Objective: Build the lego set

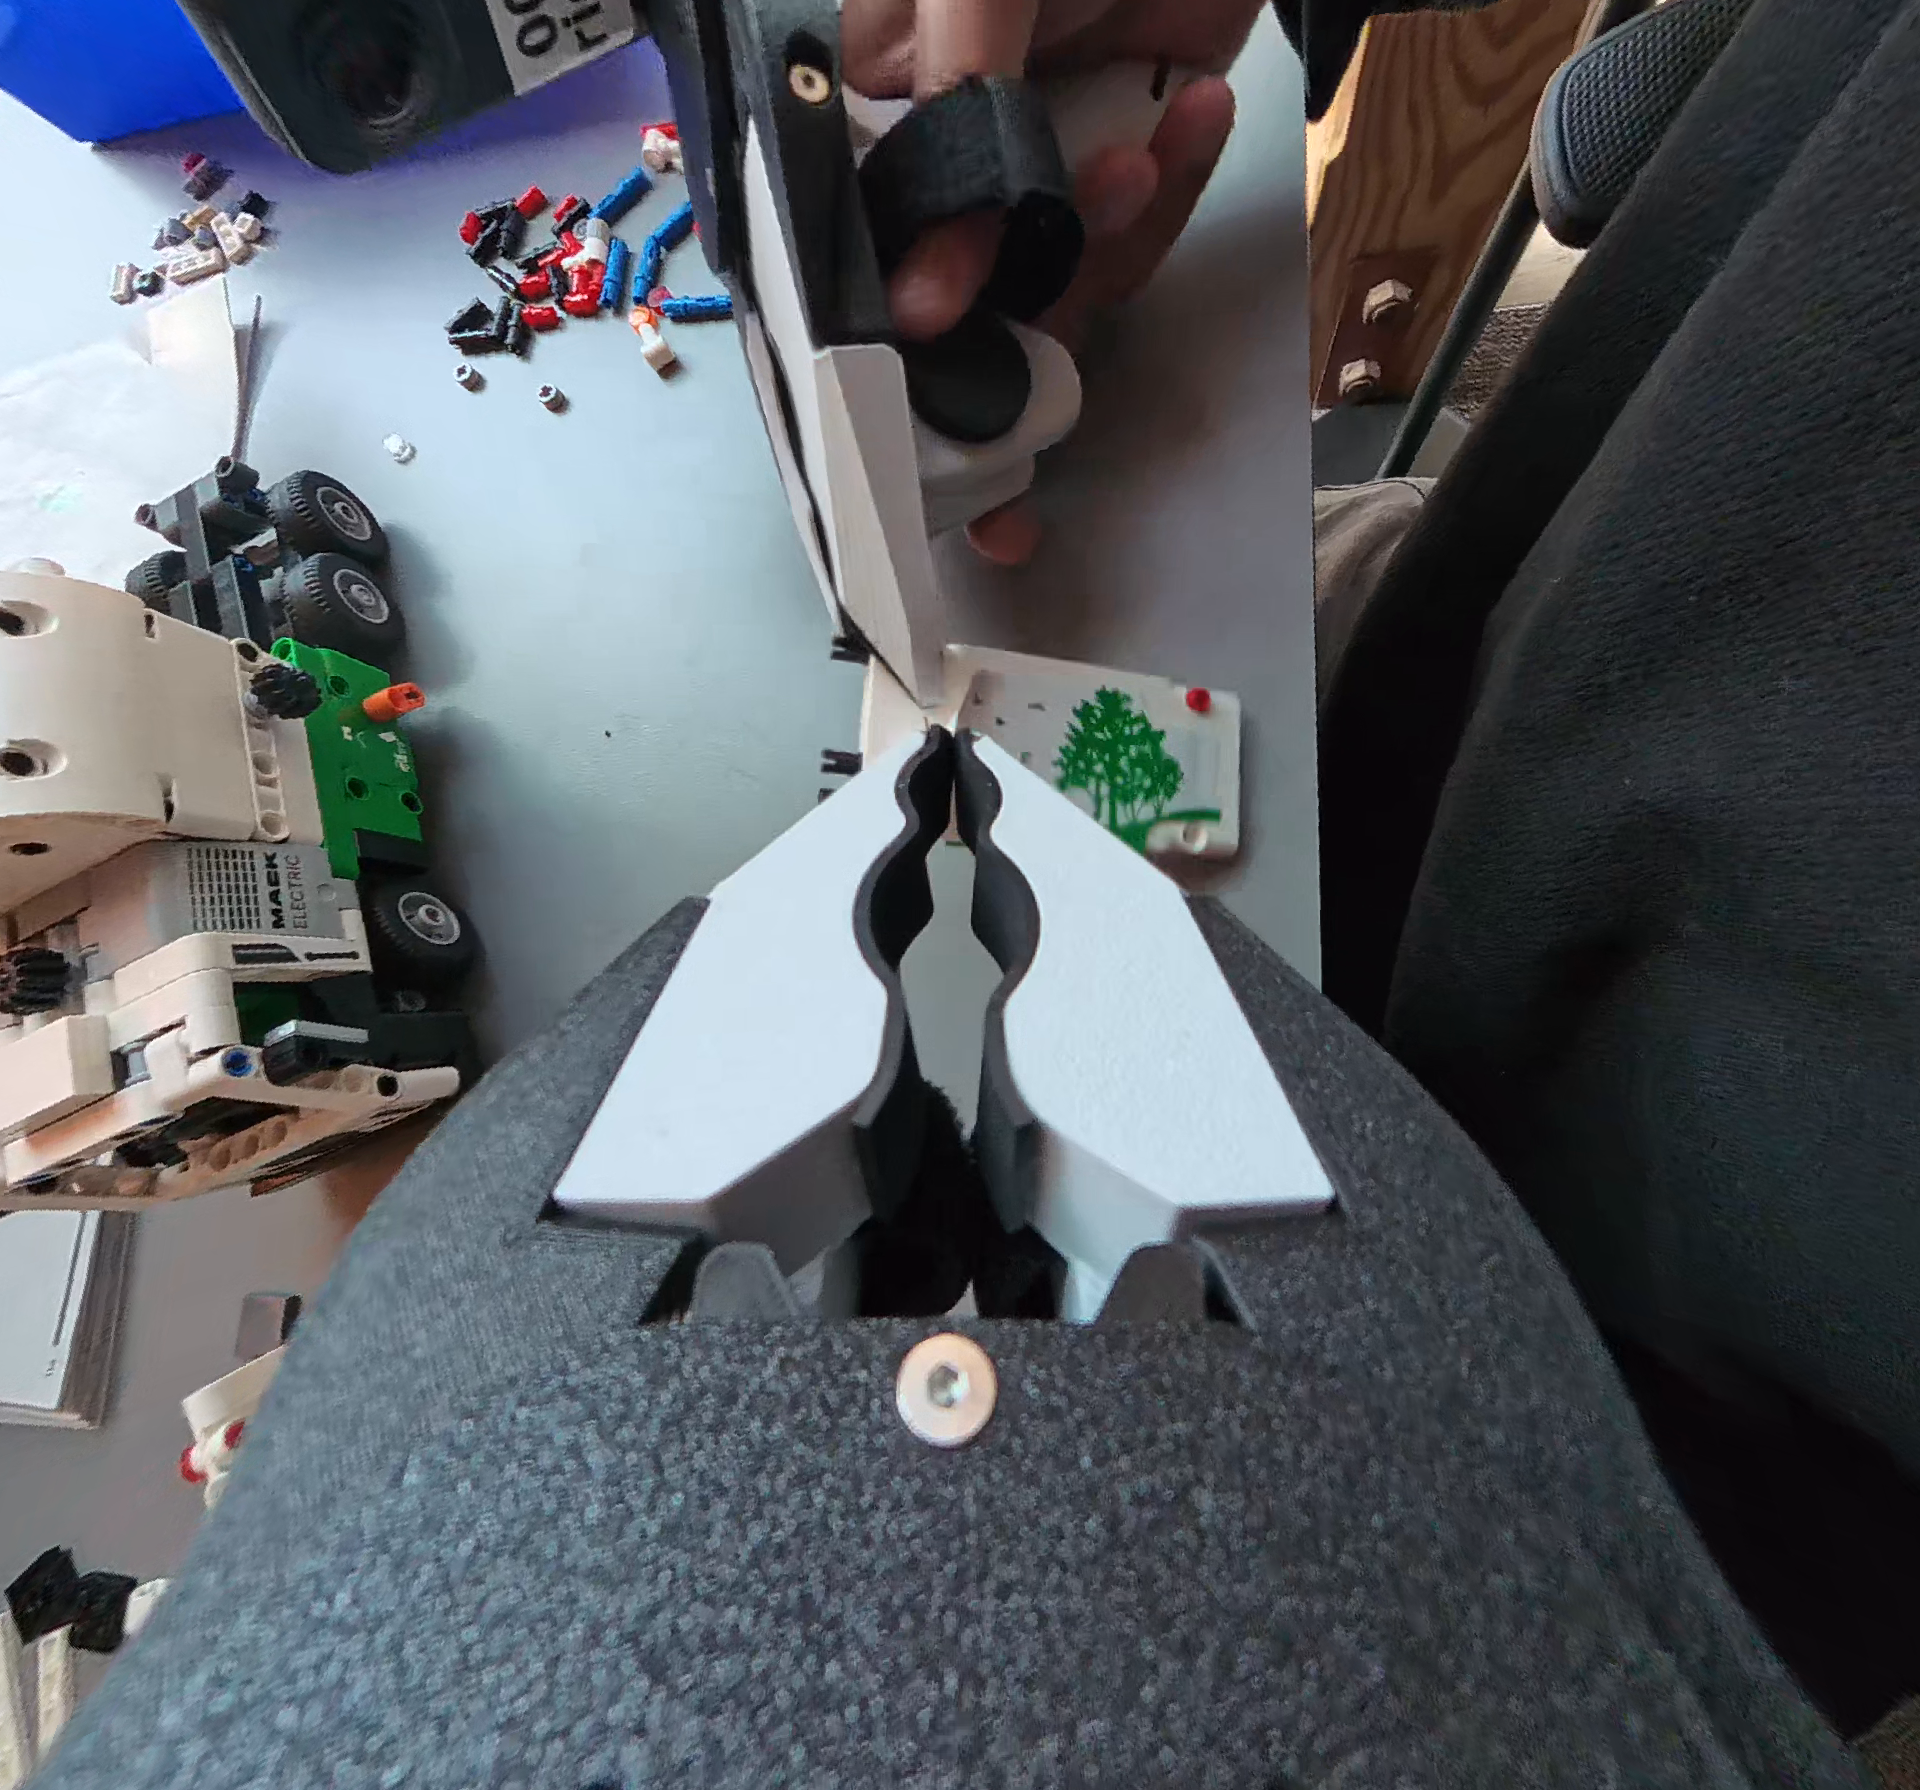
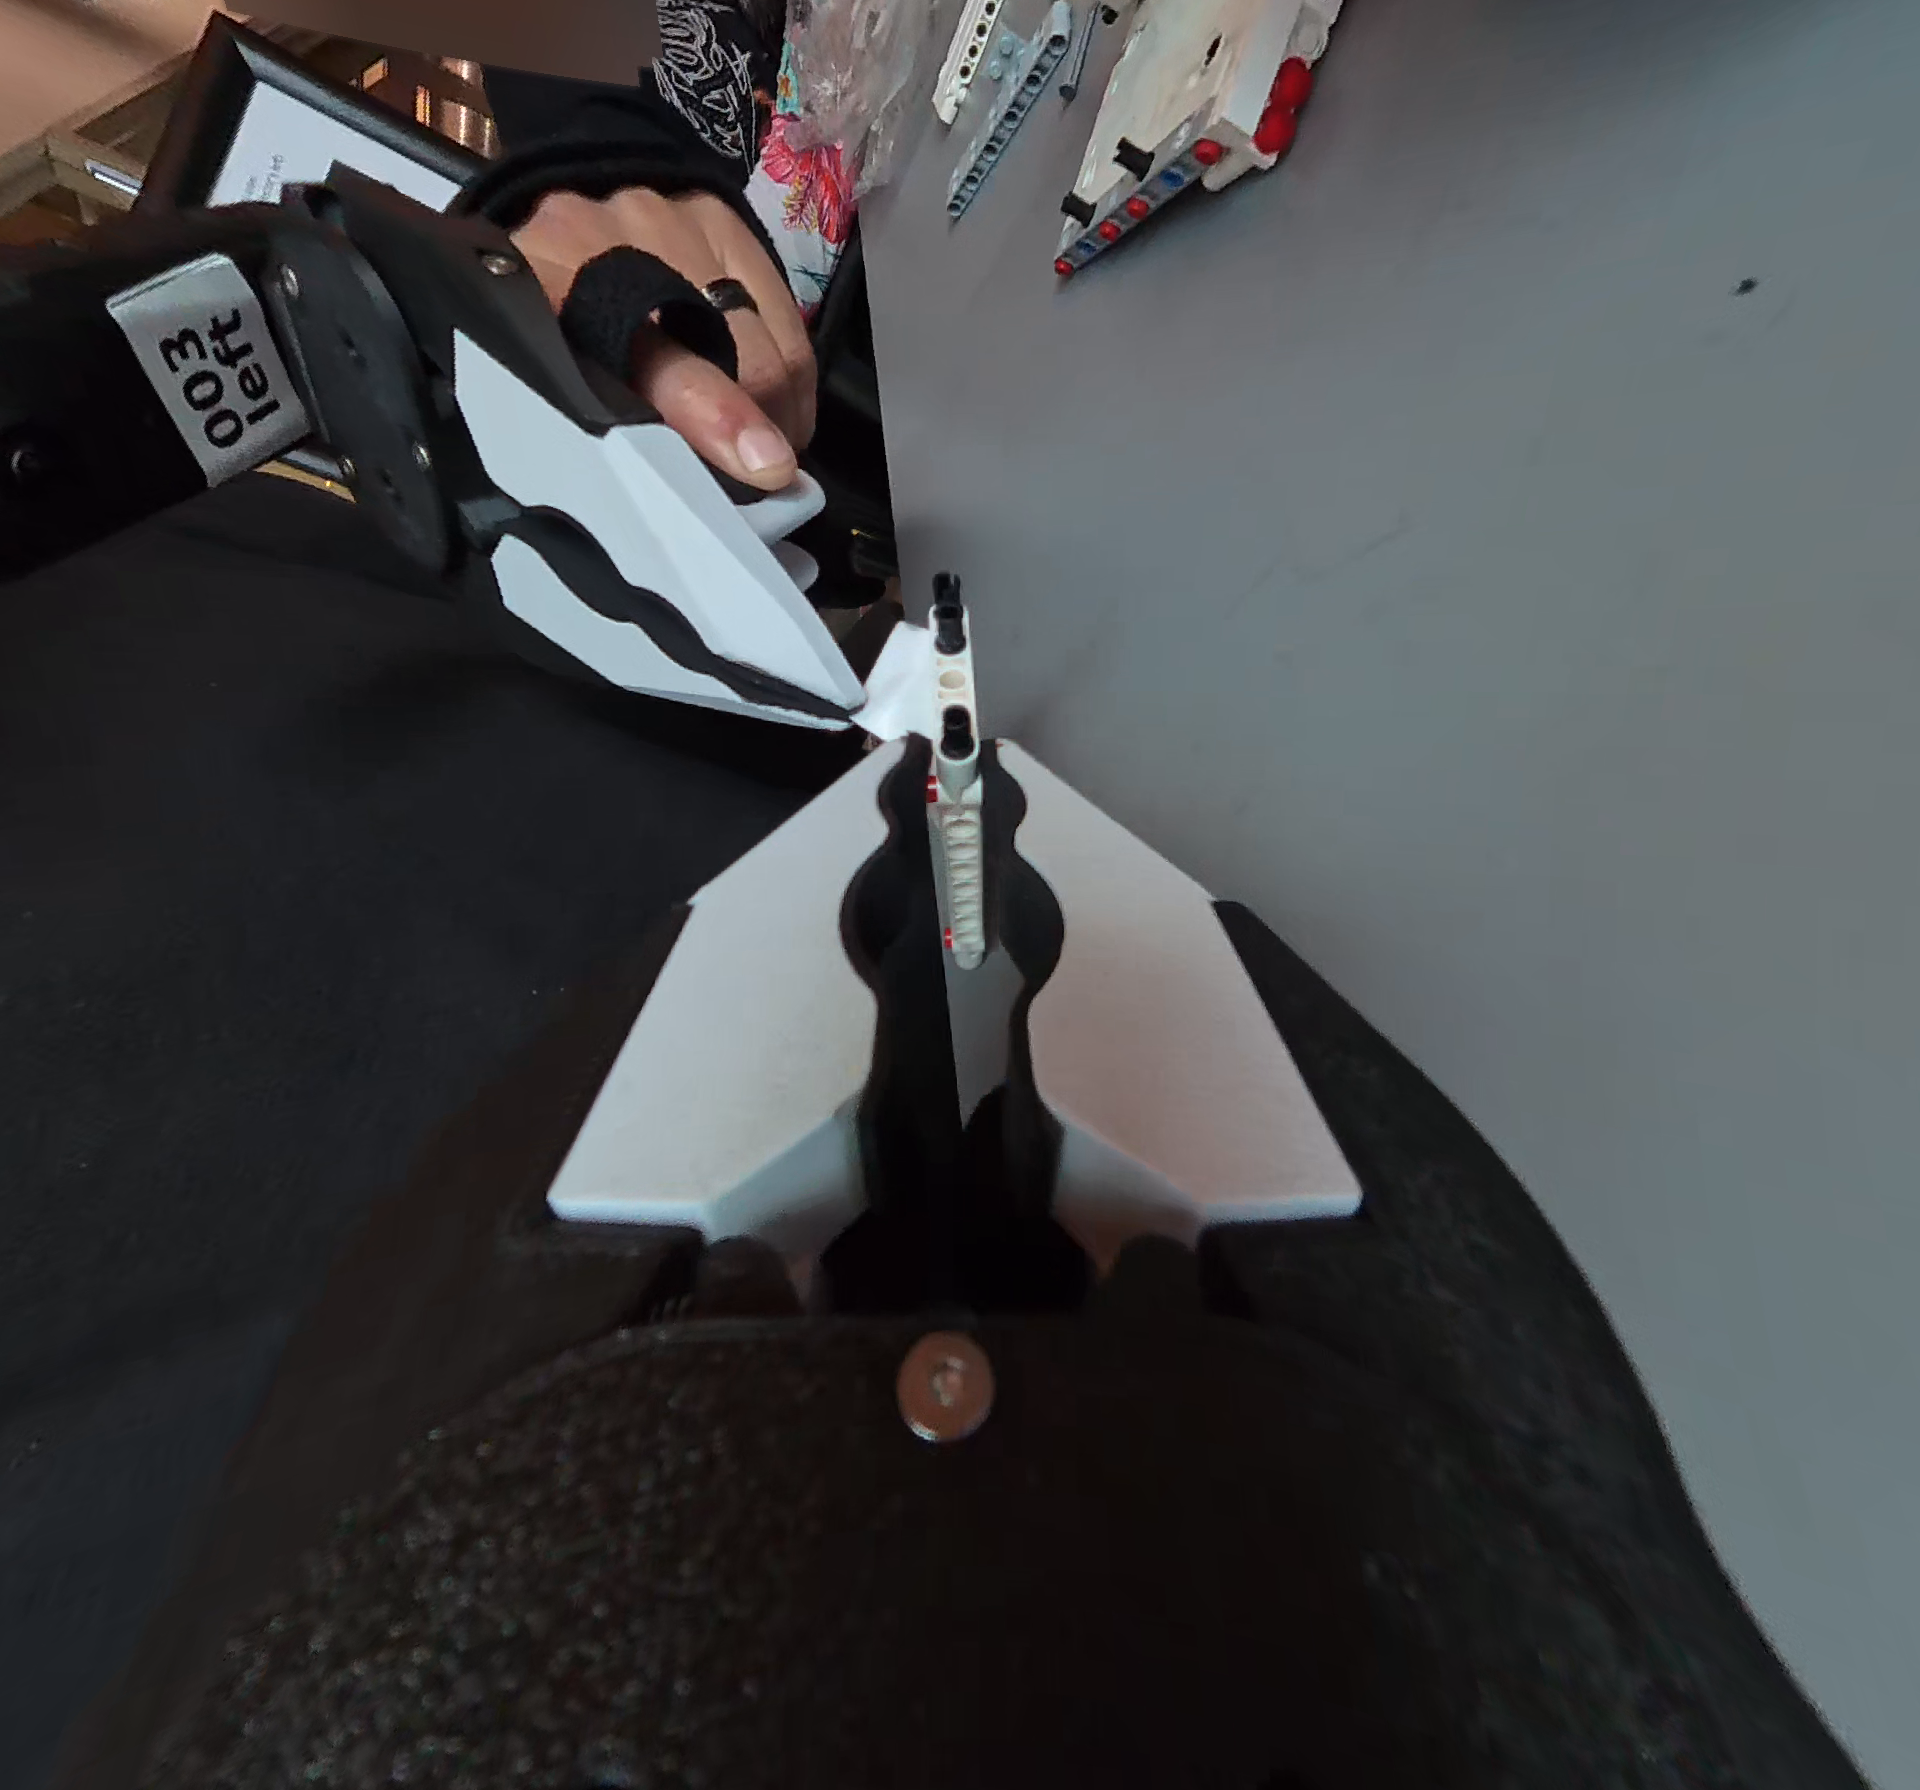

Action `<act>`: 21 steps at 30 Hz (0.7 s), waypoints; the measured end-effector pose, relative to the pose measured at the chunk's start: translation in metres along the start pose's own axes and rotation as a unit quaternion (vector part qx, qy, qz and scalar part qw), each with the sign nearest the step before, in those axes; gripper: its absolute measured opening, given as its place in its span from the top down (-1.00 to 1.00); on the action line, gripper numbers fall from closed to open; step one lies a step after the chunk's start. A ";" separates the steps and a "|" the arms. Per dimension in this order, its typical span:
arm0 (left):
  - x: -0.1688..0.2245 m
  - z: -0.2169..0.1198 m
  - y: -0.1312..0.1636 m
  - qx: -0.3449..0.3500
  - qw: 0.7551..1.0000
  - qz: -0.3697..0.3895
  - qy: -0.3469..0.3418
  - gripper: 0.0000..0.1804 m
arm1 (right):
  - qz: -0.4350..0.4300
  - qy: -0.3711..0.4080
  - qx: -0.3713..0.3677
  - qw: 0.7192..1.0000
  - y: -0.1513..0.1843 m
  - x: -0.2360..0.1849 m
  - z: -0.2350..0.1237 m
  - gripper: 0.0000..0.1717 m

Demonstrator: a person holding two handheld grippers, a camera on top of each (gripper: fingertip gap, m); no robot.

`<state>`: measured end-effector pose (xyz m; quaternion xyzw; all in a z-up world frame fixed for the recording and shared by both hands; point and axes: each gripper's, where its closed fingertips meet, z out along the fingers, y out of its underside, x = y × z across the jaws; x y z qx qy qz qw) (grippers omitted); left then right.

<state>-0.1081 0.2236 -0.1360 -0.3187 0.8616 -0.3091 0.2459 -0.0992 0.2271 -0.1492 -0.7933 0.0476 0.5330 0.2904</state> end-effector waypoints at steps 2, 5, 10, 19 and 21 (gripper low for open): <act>0.006 0.000 0.003 -0.007 1.000 0.006 0.012 1.00 | 0.007 0.004 0.011 1.000 -0.004 0.001 -0.003 0.91; 0.012 0.002 0.002 -0.001 1.000 0.010 0.018 1.00 | -0.001 0.013 0.014 1.000 -0.006 0.000 -0.003 0.92; 0.008 0.001 0.002 0.002 1.000 -0.002 0.001 1.00 | -0.040 0.069 0.023 0.997 -0.013 0.004 -0.002 0.92; 0.012 -0.014 -0.009 0.034 0.999 -0.022 0.011 1.00 | -0.065 0.154 0.062 0.984 -0.029 0.026 -0.034 0.92; 0.016 -0.017 -0.009 0.043 0.998 -0.030 0.026 1.00 | -0.065 0.163 0.066 0.982 -0.033 0.028 -0.034 0.92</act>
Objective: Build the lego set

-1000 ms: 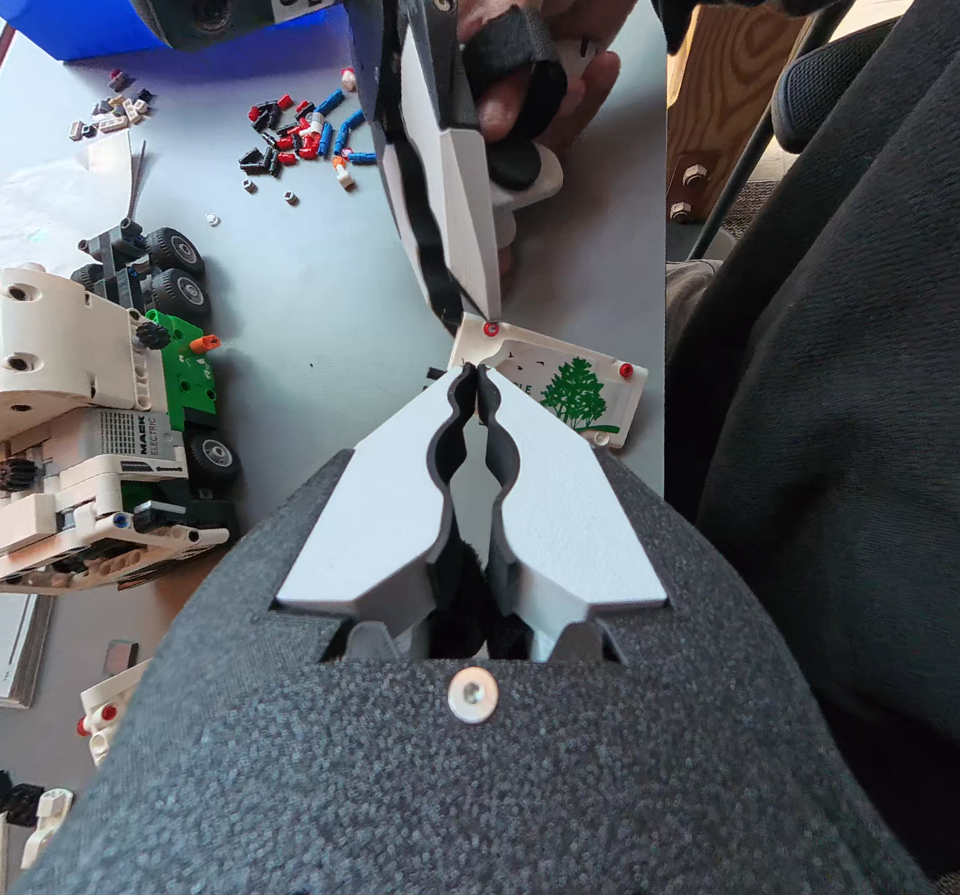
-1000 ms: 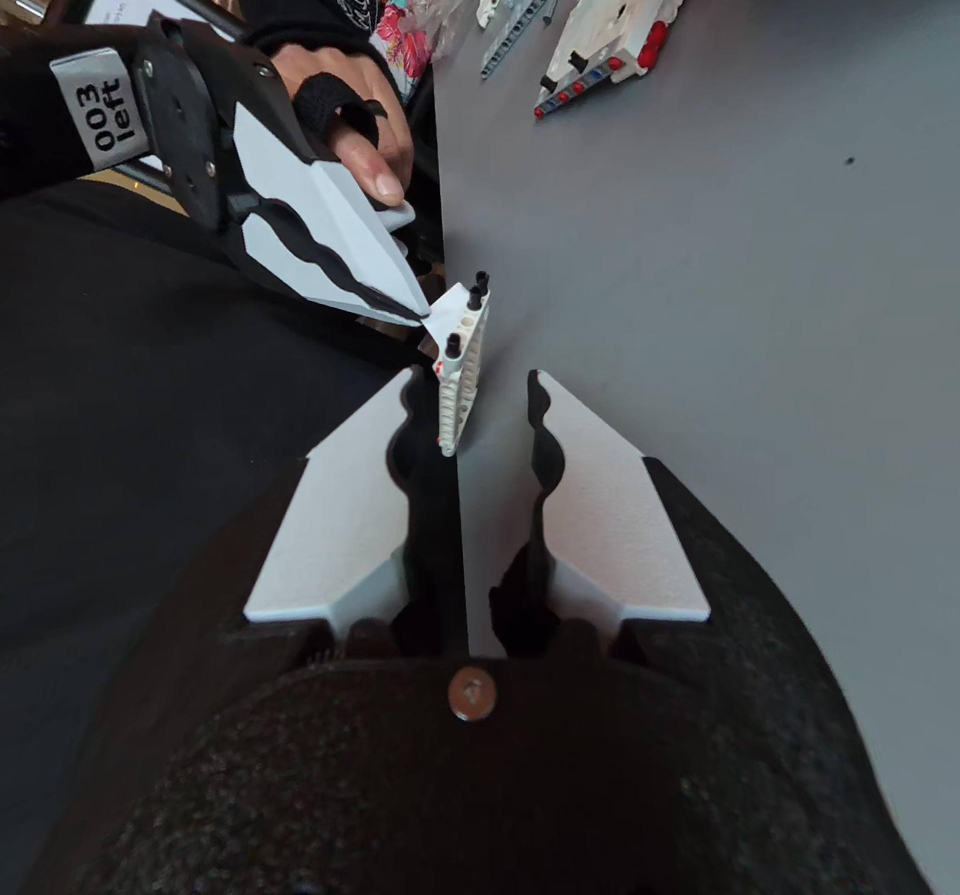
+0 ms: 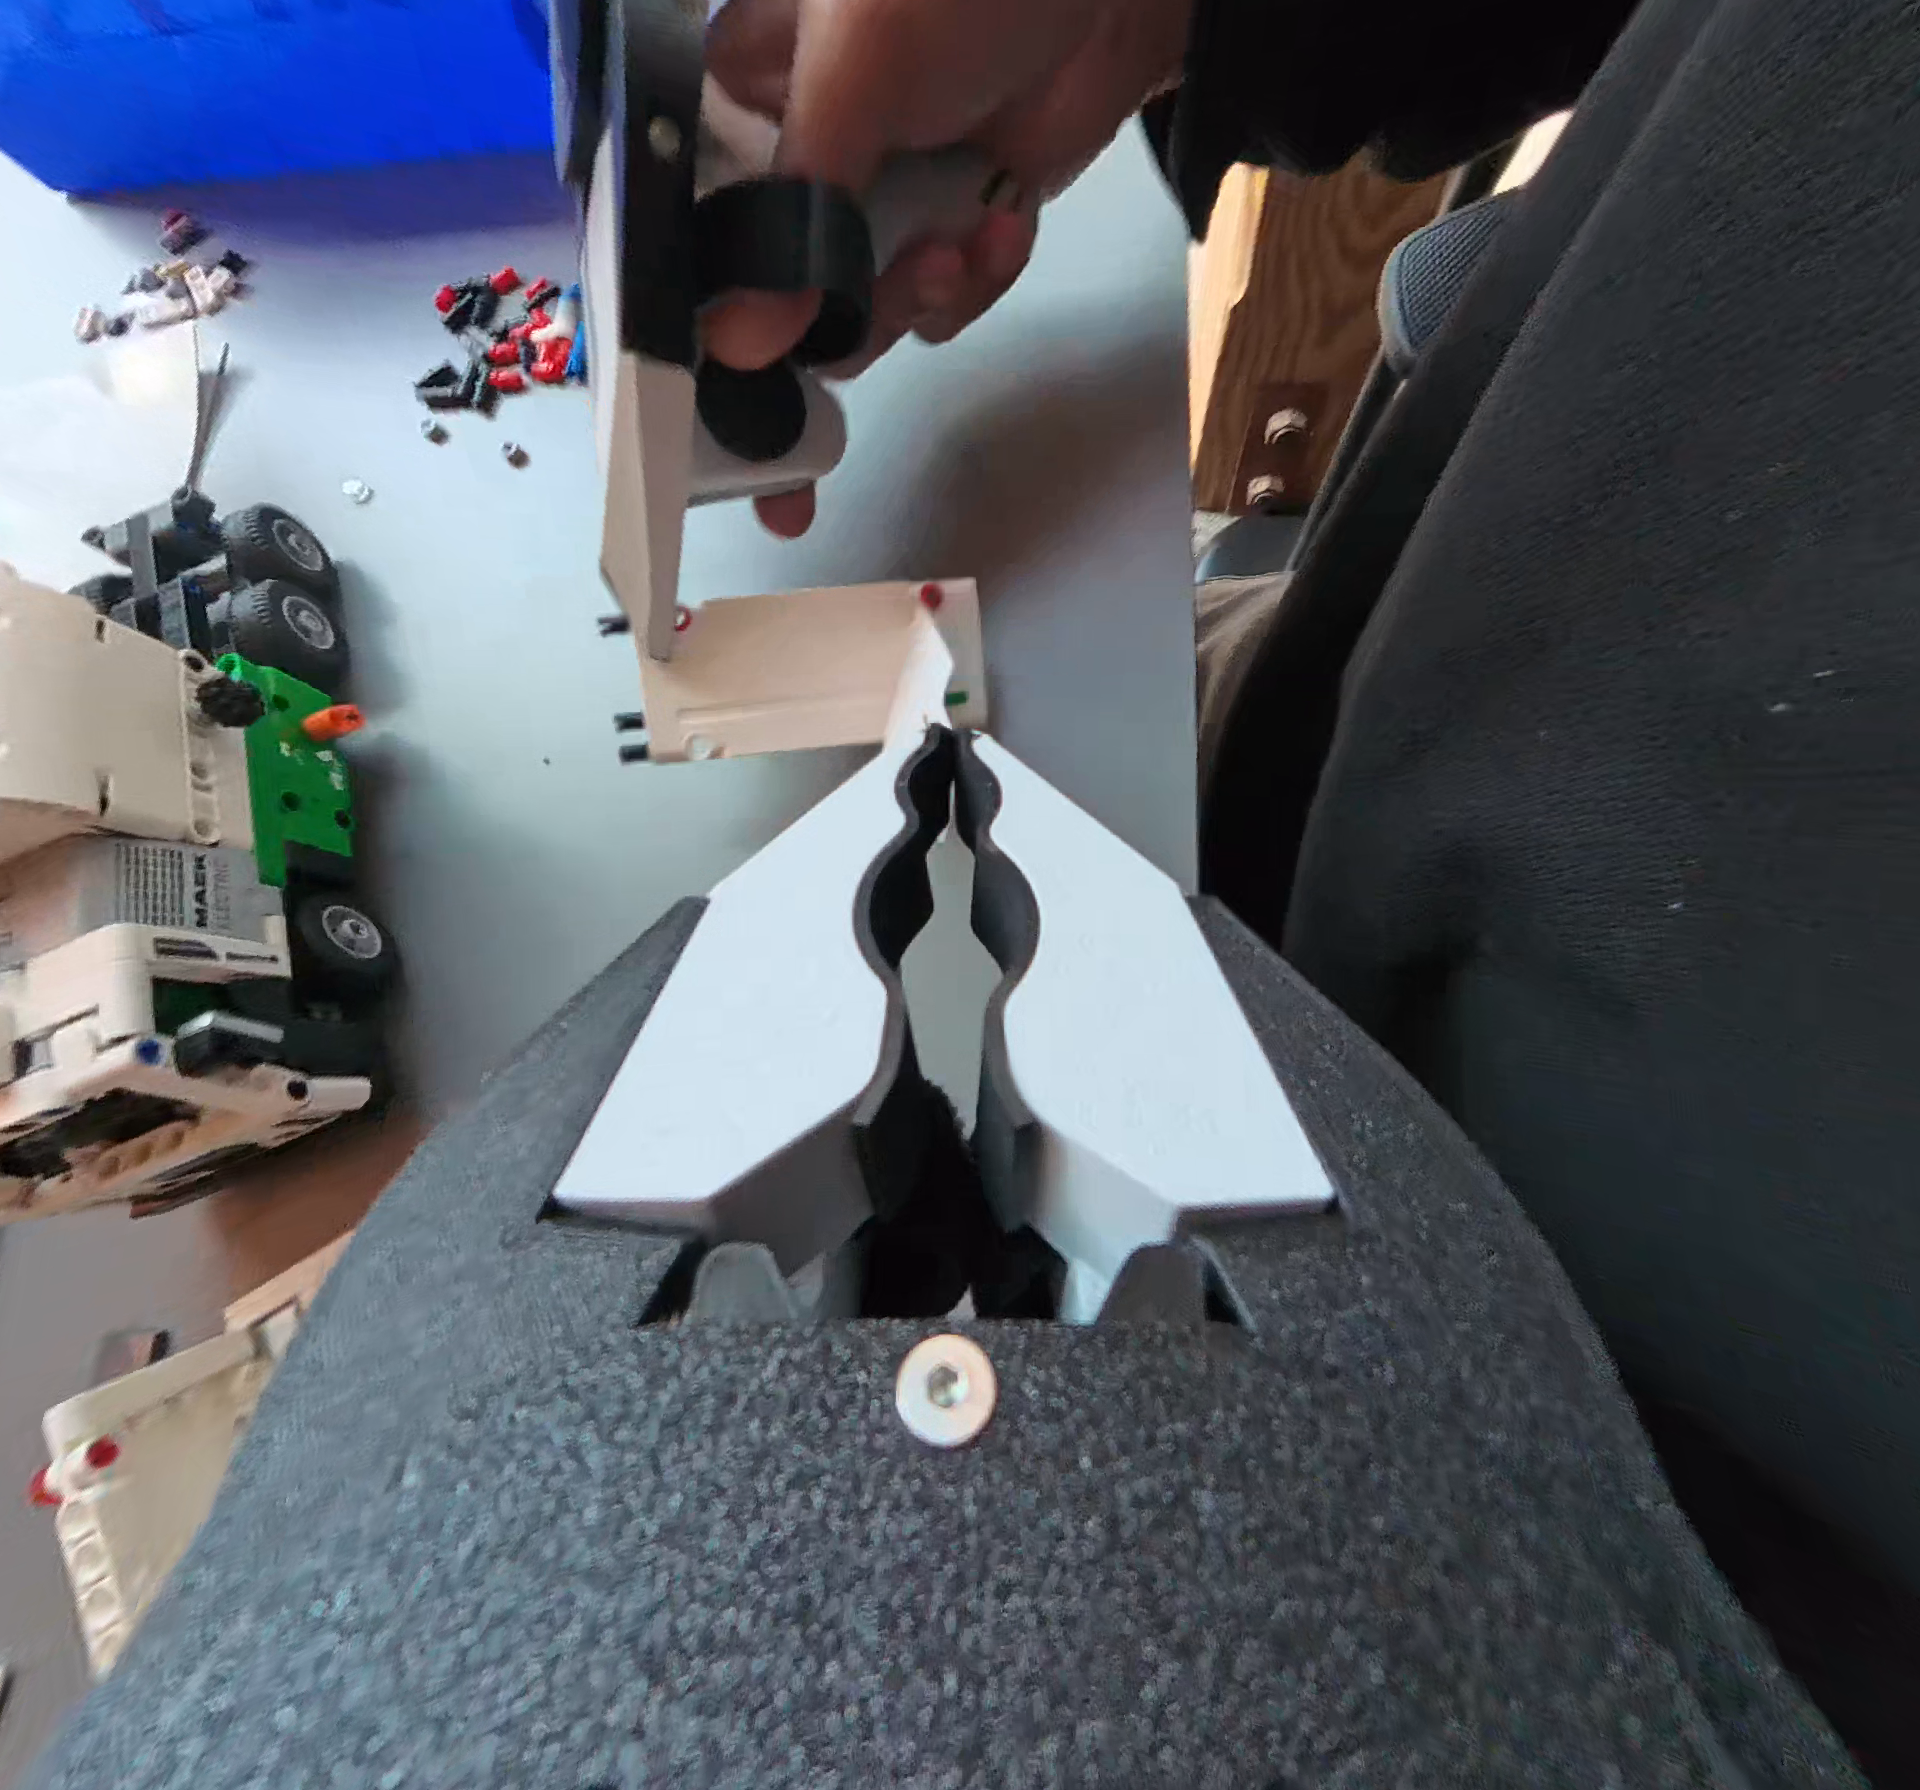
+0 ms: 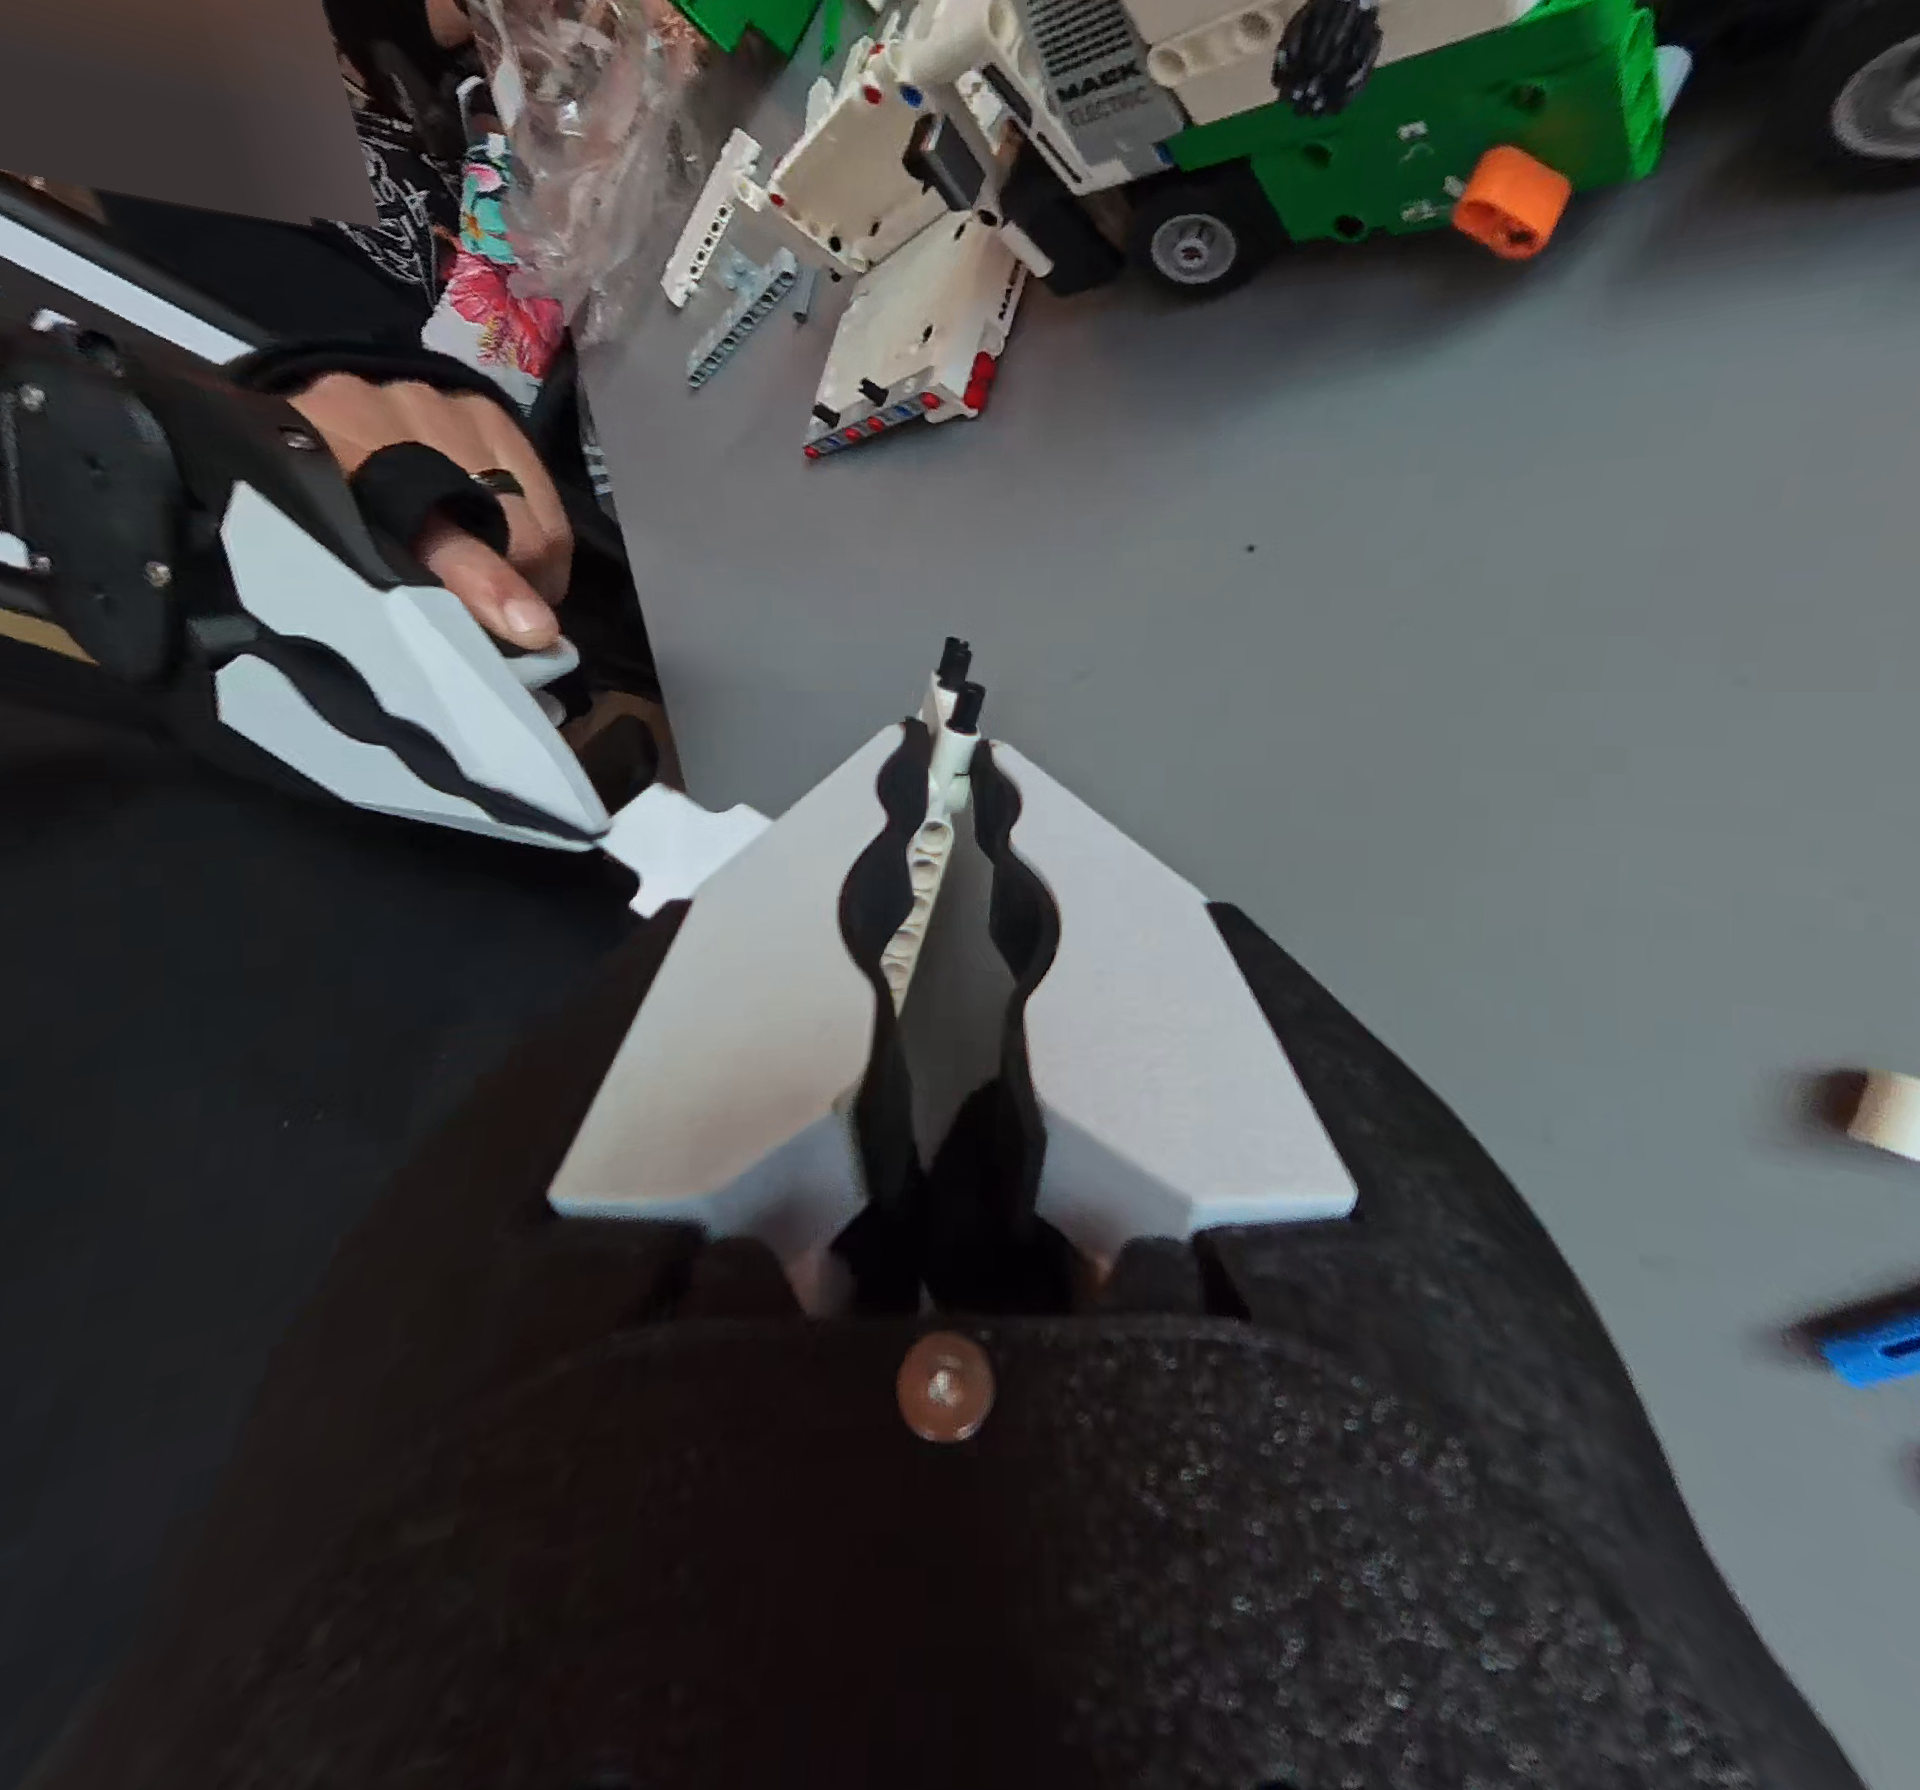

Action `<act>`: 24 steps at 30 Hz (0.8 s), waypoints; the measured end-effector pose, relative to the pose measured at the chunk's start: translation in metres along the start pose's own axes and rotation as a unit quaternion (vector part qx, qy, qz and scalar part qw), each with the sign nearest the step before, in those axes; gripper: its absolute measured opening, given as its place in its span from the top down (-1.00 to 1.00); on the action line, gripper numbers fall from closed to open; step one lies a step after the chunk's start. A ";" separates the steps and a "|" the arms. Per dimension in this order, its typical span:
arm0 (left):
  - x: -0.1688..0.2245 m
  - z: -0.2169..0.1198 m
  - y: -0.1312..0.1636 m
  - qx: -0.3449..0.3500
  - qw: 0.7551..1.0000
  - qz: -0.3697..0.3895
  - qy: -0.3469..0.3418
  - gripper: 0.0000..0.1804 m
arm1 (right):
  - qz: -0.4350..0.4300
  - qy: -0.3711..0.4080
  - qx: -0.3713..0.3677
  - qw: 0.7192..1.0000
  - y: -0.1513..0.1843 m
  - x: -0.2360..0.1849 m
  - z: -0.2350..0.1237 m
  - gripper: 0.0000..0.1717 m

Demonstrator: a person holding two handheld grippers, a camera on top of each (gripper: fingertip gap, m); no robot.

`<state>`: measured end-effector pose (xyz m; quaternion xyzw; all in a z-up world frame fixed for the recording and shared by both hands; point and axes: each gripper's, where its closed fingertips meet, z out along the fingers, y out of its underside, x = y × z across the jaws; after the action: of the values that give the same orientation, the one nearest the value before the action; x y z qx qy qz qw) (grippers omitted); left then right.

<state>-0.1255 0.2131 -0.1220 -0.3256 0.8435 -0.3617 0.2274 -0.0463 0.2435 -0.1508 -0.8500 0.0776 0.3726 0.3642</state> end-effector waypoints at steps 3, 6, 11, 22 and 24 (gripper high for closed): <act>0.014 -0.003 -0.014 0.028 0.999 0.011 0.021 1.00 | 0.010 0.012 0.011 1.000 -0.008 0.010 0.002 0.92; 0.020 0.004 -0.009 0.010 1.000 0.022 0.019 1.00 | 0.016 0.026 0.022 0.999 -0.015 0.018 0.004 0.92; 0.029 0.012 -0.001 -0.003 0.999 0.019 0.029 1.00 | 0.027 0.030 0.020 0.999 -0.014 0.021 0.013 0.89; 0.019 0.012 0.007 -0.011 1.000 0.004 0.027 1.00 | -0.151 0.082 -0.016 0.985 -0.005 0.017 -0.019 0.73; 0.016 0.012 0.006 -0.013 1.000 0.007 0.024 1.00 | -0.211 0.141 -0.015 0.967 -0.005 0.027 -0.031 0.74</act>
<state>-0.1312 0.1996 -0.1360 -0.3134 0.8559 -0.3567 0.2051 -0.0068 0.2300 -0.1524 -0.8966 -0.0586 0.1651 0.4068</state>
